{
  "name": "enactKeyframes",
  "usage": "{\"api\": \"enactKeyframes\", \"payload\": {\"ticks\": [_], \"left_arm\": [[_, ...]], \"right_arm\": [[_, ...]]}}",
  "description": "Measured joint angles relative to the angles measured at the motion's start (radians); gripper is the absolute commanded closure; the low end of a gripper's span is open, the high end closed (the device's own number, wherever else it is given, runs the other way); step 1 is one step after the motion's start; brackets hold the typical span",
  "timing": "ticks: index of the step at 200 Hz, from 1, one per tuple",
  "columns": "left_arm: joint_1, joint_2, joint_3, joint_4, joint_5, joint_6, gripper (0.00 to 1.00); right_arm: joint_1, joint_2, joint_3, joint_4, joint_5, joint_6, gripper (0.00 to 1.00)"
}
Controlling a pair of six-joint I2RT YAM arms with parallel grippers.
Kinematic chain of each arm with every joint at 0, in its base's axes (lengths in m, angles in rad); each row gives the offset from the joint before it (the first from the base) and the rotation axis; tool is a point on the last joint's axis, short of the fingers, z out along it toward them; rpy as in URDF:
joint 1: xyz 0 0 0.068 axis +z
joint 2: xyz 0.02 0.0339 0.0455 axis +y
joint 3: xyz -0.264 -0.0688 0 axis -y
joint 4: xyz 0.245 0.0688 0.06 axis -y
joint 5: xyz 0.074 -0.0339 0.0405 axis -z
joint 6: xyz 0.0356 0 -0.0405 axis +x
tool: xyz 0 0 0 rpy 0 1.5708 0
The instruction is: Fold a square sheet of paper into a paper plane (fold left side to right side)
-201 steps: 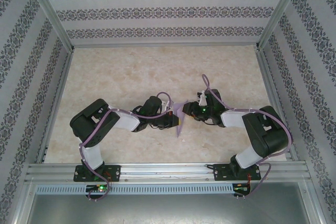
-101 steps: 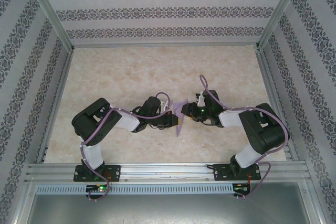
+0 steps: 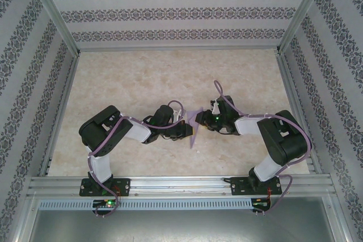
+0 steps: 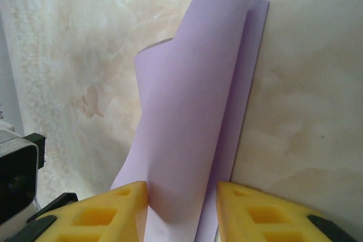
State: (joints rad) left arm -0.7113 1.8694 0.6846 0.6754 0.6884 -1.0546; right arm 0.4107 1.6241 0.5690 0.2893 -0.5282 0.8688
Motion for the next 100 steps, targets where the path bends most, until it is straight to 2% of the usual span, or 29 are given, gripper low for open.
{"api": "enactKeyframes", "payload": {"ticks": [100], "left_arm": [[0.027,-0.051,-0.019,-0.025,-0.008,0.013,0.71]], "right_arm": [[0.013,0.014,0.043,-0.086,0.032,-0.019,0.64]]}}
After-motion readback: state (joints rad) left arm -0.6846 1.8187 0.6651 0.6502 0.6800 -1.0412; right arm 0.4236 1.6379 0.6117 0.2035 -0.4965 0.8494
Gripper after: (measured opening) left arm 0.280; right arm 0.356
